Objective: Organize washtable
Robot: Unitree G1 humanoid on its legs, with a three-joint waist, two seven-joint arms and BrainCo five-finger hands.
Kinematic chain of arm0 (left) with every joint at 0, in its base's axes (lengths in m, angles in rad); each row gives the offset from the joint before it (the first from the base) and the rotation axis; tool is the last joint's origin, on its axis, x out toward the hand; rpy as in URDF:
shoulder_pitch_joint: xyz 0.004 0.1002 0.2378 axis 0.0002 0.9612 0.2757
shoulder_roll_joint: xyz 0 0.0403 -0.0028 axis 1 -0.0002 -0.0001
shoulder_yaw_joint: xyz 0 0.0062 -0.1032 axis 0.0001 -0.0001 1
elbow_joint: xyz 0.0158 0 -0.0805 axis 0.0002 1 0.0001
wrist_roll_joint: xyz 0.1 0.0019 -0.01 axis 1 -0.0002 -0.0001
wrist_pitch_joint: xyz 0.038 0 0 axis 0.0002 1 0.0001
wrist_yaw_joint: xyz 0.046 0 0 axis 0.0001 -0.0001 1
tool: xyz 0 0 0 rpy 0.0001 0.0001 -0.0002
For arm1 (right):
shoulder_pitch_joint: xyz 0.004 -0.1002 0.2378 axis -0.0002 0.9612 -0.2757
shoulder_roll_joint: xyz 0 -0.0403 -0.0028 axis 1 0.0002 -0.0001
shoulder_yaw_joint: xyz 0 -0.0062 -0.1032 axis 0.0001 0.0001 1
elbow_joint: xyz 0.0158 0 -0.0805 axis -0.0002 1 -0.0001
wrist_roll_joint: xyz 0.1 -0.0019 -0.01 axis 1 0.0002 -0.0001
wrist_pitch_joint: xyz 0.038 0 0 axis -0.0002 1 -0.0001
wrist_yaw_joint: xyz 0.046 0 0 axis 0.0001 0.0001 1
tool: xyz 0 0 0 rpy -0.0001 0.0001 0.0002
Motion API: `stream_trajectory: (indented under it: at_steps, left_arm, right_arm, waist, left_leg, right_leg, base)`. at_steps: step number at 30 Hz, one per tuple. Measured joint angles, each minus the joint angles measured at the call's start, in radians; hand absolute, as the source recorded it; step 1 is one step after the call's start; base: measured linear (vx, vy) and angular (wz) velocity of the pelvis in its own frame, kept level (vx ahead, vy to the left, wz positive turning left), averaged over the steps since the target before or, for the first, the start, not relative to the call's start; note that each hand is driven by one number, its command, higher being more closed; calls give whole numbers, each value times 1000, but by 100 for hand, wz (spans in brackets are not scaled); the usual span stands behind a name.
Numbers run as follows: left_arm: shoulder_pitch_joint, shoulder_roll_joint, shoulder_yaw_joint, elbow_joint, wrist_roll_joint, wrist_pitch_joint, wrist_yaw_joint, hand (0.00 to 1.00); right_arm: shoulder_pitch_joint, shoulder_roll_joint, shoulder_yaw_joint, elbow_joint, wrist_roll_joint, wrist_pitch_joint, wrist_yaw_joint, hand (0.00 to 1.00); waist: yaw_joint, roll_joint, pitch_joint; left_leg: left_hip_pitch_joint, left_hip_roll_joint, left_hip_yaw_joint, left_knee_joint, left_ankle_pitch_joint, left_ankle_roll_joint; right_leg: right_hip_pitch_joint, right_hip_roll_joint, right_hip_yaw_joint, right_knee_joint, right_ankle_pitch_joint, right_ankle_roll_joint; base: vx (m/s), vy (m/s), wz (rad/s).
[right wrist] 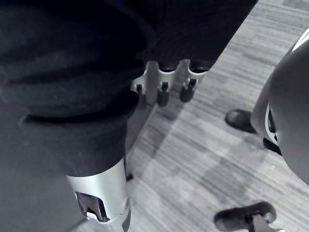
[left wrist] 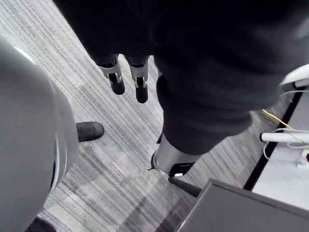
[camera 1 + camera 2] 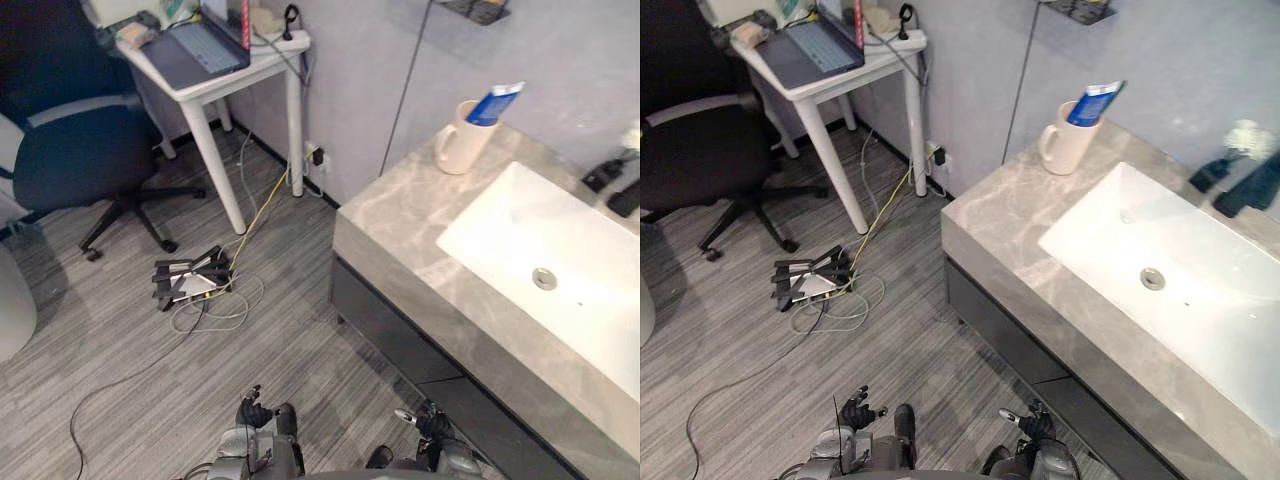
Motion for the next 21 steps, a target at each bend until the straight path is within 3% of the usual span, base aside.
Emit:
stream_trajectory:
  at_steps: [2, 4, 5, 8, 10, 13, 14, 15, 16, 17, 19, 20, 21]
  left_arm:
    - [-2, 1, 13, 2, -15, -1, -8, 0]
    - [-1, -14, 30, 5, -27, -2, -20, 0]
    - [1, -14, 30, 8, -35, 1, -20, 0]
    - [2, -10, 51, 20, -43, 1, -19, 0]
    - [-1, -14, 64, 26, -43, 3, -19, 0]
    - [-2, -38, 70, 27, -36, 4, -19, 0]
    - [-2, -41, 70, 26, -32, 4, -19, 0]
    - [-4, -46, 70, 26, -25, 4, -19, 0]
    - [-6, -50, 77, 27, -20, 6, -19, 0]
    - [-8, -67, 79, 21, -13, 8, -18, 0]
    - [-2, -87, 77, 11, -3, 9, -17, 0]
    - [-2, -97, 77, 12, -2, 10, -17, 0]
    - [-3, -100, 74, 11, -1, 10, -18, 0]
  right_arm:
    - [1, 2, 5, -1, 0, 2, 1, 0]
    - [3, -11, 6, -19, 0, 2, 5, 0]
    - [6, -8, 15, -41, 0, -2, 11, 0]
    - [10, -5, 59, -41, 1, -1, 23, 0]
    - [9, -7, 60, -55, 3, -5, 23, 0]
    - [37, -24, 49, -84, 17, -15, 21, 0]
    - [46, -25, 46, -84, 17, -17, 21, 0]
    - [69, -26, 54, -84, 11, -12, 39, 0]
    - [70, -31, 56, -91, -2, -8, 57, 0]
    - [65, -39, 54, -106, -25, -1, 73, 0]
    - [48, -30, 45, -105, -21, -1, 63, 0]
    - [47, -19, 33, -110, -19, -2, 56, 0]
    - [45, -12, 27, -114, -19, -1, 52, 0]
  waist:
    - [2, -3, 6]
    - [0, 12, 13]
    - [-8, 32, 30]
    - [-6, 28, 35]
    - [-9, 28, 44]
    - [-21, 31, 49]
    - [-23, 25, 46]
    - [-34, -1, 31]
    - [-32, -3, 28]
    - [-24, 33, 23]
    - [-13, 55, 24]
    - [-13, 60, 25]
    - [-11, 63, 24]
  left_leg:
    - [-18, -22, -22, 63, -61, 12]
    - [-5, -38, -62, 99, -111, 37]
    - [25, -41, -101, 86, -122, 54]
    - [84, -40, -171, 38, -123, 66]
    - [127, -44, -223, 20, -131, 70]
    - [210, -59, -374, 12, -163, 47]
    - [214, -68, -406, 13, -169, 43]
    - [219, -98, -470, 46, -208, 27]
    - [214, -94, -467, 75, -228, 13]
    - [195, -62, -399, 124, -232, 2]
    - [193, -20, -288, 138, -224, -23]
    - [191, 7, -240, 145, -222, -53]
    - [188, 23, -202, 145, -221, -56]
  right_leg:
    - [23, -29, -14, 28, -3, 9]
    - [-5, -74, 60, 182, -13, -24]
    - [-85, -73, 224, 339, -53, -70]
    - [-181, 42, 381, 368, -127, -66]
    - [-251, 103, 412, 366, -127, -67]
    - [-323, 163, 478, 255, -82, -73]
    - [-324, 158, 498, 227, -60, -77]
    - [-322, 106, 490, 180, 46, -93]
    - [-304, 92, 453, 187, 92, -119]
    - [-280, 93, 386, 195, 73, -131]
    - [-239, 97, 325, 193, 50, -151]
    - [-202, 102, 290, 181, 48, -154]
    - [-179, 103, 273, 170, 48, -154]
  base:
    - [149, 120, 57]
    - [163, 155, 53]
    - [197, 117, 49]
    - [283, 61, 62]
    - [298, -2, 88]
    - [398, -108, 150]
    - [398, -237, 223]
    - [418, -270, 194]
    - [497, -298, 213]
    - [346, -174, 123]
    - [362, -170, 112]
    - [296, -138, 102]
    - [244, -100, 110]
